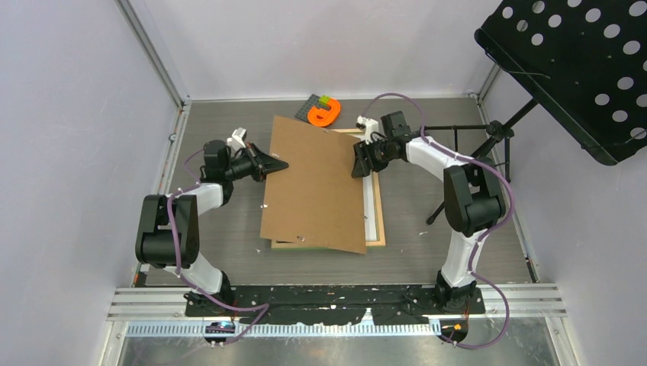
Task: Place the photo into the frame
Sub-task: Adjust the photo frame item.
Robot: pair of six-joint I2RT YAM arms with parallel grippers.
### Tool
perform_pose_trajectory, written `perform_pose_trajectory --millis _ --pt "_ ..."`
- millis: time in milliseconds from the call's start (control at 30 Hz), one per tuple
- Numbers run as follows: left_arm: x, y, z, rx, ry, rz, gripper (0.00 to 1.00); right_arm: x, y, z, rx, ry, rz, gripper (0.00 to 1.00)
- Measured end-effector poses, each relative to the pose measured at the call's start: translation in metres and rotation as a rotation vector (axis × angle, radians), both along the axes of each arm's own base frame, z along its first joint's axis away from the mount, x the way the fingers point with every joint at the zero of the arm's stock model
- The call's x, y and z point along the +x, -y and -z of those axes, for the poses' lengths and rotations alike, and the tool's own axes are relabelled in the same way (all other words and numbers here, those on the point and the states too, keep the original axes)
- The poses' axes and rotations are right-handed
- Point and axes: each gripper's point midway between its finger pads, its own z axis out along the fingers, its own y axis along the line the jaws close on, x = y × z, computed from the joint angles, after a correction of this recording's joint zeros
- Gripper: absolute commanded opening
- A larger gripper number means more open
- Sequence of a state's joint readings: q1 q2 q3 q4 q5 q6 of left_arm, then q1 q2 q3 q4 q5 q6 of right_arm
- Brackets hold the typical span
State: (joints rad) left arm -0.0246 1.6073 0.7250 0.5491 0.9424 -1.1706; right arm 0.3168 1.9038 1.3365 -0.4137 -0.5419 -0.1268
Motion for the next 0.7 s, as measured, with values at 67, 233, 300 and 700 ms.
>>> perform_pose_trajectory --millis 67,233,300,700 --pt "0.0 0.0 0.0 0.0 0.0 0.0 0.0 -0.002 0.001 -0.002 0.001 0.003 0.0 0.57" --pt "0.0 0.0 0.0 0.0 -0.001 0.0 0.0 -0.004 0.005 -0.007 -0.015 0.013 0.01 0.58" --pt "0.0 0.0 0.0 -0.001 -0.001 0.0 0.0 -0.005 0.007 -0.009 -0.026 0.018 0.017 0.58" --pt "0.0 0.0 0.0 -0.001 -0.001 0.0 0.0 -0.037 0.024 -0.027 -0.059 0.046 0.015 0.59"
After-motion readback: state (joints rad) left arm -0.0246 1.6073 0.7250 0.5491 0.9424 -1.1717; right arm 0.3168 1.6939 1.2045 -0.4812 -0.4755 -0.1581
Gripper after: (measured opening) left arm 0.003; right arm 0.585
